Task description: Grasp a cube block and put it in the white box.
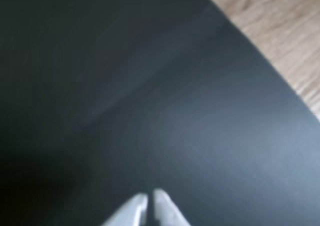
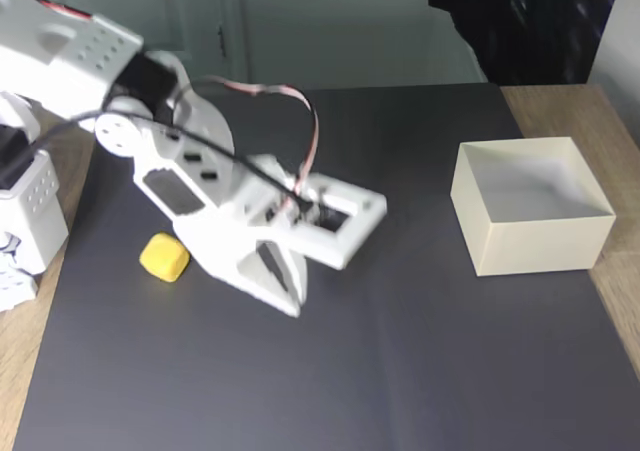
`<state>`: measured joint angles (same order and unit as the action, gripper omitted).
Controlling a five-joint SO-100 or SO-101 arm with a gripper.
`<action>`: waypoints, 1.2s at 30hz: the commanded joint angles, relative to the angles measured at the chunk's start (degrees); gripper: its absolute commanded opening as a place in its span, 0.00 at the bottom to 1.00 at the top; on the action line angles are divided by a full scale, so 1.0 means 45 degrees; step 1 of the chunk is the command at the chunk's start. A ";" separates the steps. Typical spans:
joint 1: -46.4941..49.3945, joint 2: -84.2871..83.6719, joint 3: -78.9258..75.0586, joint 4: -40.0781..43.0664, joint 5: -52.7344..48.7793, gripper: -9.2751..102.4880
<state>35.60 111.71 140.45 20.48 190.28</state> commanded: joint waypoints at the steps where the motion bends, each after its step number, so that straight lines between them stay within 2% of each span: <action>1: -0.0879 0.2031 0.0762 0.0703 -0.0352 0.10; 8: -0.2617 0.6816 0.3379 0.3262 -0.1172 0.08; 18: -0.2949 1.3047 0.5234 0.7813 -0.1348 0.10; 30: -0.3457 1.4238 0.5430 0.8809 -0.2266 0.20; 36: -0.3555 1.4902 0.5703 0.9727 -0.2266 0.20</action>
<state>19.86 177.19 165.94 62.49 180.26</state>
